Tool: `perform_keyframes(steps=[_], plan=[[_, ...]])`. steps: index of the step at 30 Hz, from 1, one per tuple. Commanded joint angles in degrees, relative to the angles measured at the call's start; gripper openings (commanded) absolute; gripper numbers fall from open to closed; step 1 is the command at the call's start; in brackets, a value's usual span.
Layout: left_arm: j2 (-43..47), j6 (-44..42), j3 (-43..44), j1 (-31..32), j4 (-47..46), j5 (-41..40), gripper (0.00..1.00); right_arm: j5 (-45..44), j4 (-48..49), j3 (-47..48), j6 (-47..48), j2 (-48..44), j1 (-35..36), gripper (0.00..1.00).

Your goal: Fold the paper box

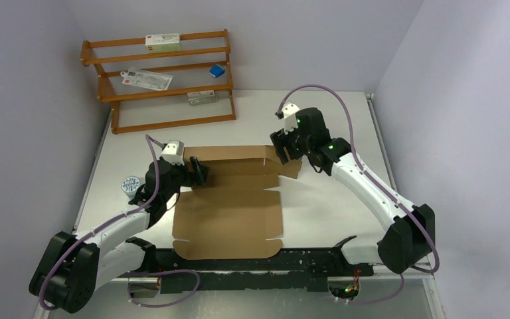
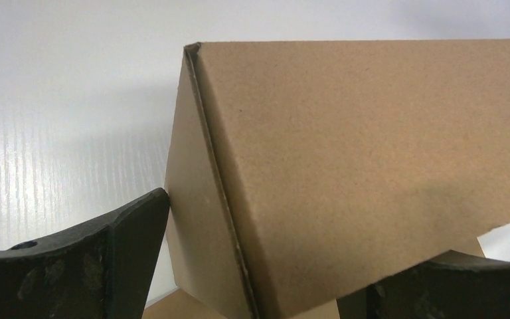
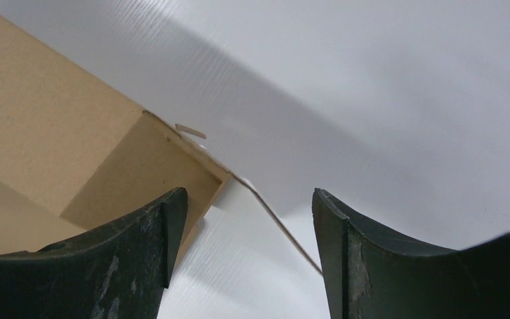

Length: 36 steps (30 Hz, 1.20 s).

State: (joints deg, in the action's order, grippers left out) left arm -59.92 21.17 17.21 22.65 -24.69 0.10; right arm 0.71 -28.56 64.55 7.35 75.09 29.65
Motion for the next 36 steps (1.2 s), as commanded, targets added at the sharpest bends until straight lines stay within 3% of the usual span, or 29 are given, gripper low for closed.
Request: perform_keyframes(steps=[1, 9, 14, 25, 29, 36], plan=[[0.8, -0.4, 1.0, 0.0, -0.6, 1.7, 0.88, 3.8, 4.1, -0.5, 2.5, 1.5, -1.4, 0.73], [0.1, -0.6, 1.3, 0.0, -0.6, 2.0, 0.87, 9.7, 4.9, -1.2, 3.4, 4.1, -1.7, 0.69], [-0.5, -0.3, 1.2, -0.1, -1.5, 2.7, 0.87, 10.2, 4.1, -2.5, 1.1, 3.5, -1.7, 0.48], [-0.9, 0.7, 0.1, 0.0, -4.5, 4.7, 0.86, 9.6, 6.9, -4.0, -12.2, 2.5, -1.4, 0.19], [-0.6, 1.1, -0.5, 0.0, -5.3, 5.1, 0.85, 8.8, 8.8, -4.9, -15.3, 2.1, -1.2, 0.16], [4.7, -0.9, 0.5, 0.0, 0.7, 1.3, 0.85, 7.1, 11.3, -5.4, -9.0, 1.1, 0.2, 0.13]])
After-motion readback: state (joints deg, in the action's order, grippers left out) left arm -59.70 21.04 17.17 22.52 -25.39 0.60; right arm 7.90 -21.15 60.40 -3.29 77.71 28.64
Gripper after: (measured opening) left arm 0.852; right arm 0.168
